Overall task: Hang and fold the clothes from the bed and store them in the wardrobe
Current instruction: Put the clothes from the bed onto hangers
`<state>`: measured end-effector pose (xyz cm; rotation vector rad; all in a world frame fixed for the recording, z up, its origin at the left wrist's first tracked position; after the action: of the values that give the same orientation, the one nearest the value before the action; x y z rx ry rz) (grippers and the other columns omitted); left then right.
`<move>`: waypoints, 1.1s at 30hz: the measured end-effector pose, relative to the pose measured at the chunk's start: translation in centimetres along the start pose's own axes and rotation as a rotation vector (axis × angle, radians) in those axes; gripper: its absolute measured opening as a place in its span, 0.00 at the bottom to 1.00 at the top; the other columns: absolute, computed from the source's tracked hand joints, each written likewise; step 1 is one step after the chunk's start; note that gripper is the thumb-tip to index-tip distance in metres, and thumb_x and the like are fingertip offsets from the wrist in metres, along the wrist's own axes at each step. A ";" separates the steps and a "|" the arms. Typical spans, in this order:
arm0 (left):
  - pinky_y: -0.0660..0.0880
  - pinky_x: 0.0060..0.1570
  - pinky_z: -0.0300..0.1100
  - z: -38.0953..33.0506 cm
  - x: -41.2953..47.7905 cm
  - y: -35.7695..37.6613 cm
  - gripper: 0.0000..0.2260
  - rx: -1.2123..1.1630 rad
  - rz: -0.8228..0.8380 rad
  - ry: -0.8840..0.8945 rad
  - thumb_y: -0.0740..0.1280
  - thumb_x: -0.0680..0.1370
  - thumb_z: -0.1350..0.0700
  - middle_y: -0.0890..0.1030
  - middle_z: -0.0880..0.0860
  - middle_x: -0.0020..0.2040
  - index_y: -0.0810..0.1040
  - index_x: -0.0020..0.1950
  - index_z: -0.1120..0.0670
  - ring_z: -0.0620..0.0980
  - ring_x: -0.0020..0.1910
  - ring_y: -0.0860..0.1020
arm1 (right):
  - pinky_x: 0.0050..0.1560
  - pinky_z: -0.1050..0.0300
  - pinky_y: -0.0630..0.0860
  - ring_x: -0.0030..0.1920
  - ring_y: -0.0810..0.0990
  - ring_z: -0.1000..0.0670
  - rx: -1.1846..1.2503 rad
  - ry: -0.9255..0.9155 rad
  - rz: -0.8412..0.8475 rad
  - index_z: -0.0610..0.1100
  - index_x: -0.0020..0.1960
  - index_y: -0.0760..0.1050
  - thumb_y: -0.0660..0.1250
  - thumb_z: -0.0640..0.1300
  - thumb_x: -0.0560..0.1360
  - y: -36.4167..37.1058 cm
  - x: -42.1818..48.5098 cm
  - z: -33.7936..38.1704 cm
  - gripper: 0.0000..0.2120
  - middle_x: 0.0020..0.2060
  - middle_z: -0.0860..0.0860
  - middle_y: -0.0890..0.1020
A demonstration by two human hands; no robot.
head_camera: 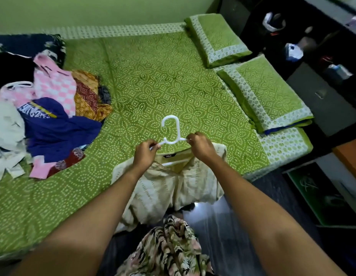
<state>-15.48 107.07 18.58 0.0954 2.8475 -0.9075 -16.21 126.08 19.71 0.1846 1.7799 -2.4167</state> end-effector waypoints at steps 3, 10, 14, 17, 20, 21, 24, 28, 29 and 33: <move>0.63 0.39 0.38 0.9 3.5 1.1 0.09 0.007 -0.051 -0.073 0.64 0.78 0.61 0.82 0.63 0.48 0.80 0.53 0.65 0.57 0.46 0.78 | 0.49 0.47 0.71 0.52 0.76 0.37 0.016 -0.002 0.053 0.39 0.56 0.76 0.58 0.42 0.80 1.3 4.4 -0.9 0.11 0.51 0.39 0.76; 0.68 0.52 0.41 3.1 8.0 4.3 0.14 -0.310 -0.195 -0.471 0.60 0.80 0.57 0.77 0.61 0.61 0.74 0.63 0.63 0.57 0.59 0.74 | 0.63 0.53 0.65 0.66 0.69 0.38 0.499 0.219 0.191 0.34 0.71 0.62 0.63 0.41 0.78 6.1 11.2 -3.5 0.24 0.65 0.36 0.71; 0.64 0.54 0.40 3.1 8.9 6.5 0.17 -0.667 -0.204 -0.623 0.56 0.82 0.53 0.72 0.57 0.67 0.70 0.67 0.59 0.51 0.59 0.71 | 0.60 0.54 0.72 0.64 0.71 0.45 1.130 0.606 0.444 0.42 0.73 0.61 0.58 0.57 0.79 9.5 12.3 -2.7 0.28 0.67 0.47 0.70; 0.62 0.57 0.39 2.5 9.4 7.1 0.20 -0.876 -0.192 -0.675 0.52 0.83 0.50 0.68 0.55 0.70 0.65 0.71 0.60 0.52 0.67 0.68 | 0.33 0.61 0.77 0.44 0.76 0.50 1.328 0.635 0.554 0.43 0.67 0.68 0.52 0.59 0.80 8.4 12.9 -0.3 0.24 0.47 0.50 0.75; 0.59 0.65 0.40 2.2 10.1 6.4 0.24 -0.950 -0.169 -0.673 0.49 0.83 0.47 0.63 0.53 0.74 0.60 0.74 0.59 0.52 0.72 0.62 | 0.43 0.60 0.72 0.46 0.75 0.51 1.350 0.597 0.608 0.46 0.65 0.66 0.48 0.57 0.81 7.5 13.4 2.3 0.20 0.44 0.51 0.73; 0.58 0.68 0.42 2.4 10.3 6.0 0.25 -0.957 -0.178 -0.672 0.49 0.82 0.46 0.62 0.53 0.74 0.59 0.74 0.59 0.51 0.73 0.62 | 0.44 0.61 0.70 0.43 0.73 0.53 1.348 0.603 0.614 0.47 0.64 0.66 0.47 0.57 0.82 7.2 13.4 3.1 0.19 0.41 0.52 0.71; 0.58 0.69 0.44 3.3 10.1 3.4 0.25 -0.967 -0.242 -0.664 0.49 0.82 0.45 0.62 0.53 0.74 0.60 0.74 0.59 0.52 0.72 0.64 | 0.51 0.58 0.69 0.46 0.74 0.52 1.317 0.533 0.617 0.43 0.71 0.62 0.47 0.57 0.82 6.3 13.5 6.4 0.25 0.46 0.53 0.72; 0.58 0.70 0.46 4.1 8.8 -1.6 0.25 -1.017 -0.330 -0.628 0.48 0.82 0.44 0.62 0.52 0.74 0.61 0.74 0.57 0.51 0.72 0.64 | 0.64 0.53 0.66 0.67 0.69 0.46 1.292 0.435 0.643 0.45 0.73 0.59 0.47 0.56 0.82 5.2 12.8 11.9 0.24 0.68 0.45 0.69; 0.57 0.70 0.47 4.7 8.1 -3.5 0.25 -1.037 -0.366 -0.611 0.48 0.82 0.44 0.63 0.52 0.74 0.61 0.74 0.57 0.51 0.72 0.63 | 0.69 0.51 0.61 0.72 0.63 0.45 1.267 0.399 0.662 0.43 0.75 0.56 0.46 0.57 0.82 5.1 12.4 14.2 0.27 0.72 0.44 0.64; 0.56 0.70 0.49 6.9 4.9 -12.1 0.26 -1.035 -0.522 -0.536 0.48 0.82 0.43 0.64 0.52 0.74 0.62 0.74 0.57 0.52 0.72 0.64 | 0.70 0.49 0.58 0.73 0.61 0.46 1.240 0.257 0.723 0.45 0.75 0.55 0.46 0.61 0.80 5.5 10.7 23.8 0.29 0.74 0.44 0.59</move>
<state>-20.71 93.26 19.12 -0.8710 2.4566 0.5177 -26.18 101.37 19.70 1.0363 -0.0723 -2.5099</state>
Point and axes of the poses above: each hand's wrist, its own x-axis towards the middle knuckle, its own y-axis out of the palm, z = x × y, the point moved 7 cm from there along x, towards the middle knuckle
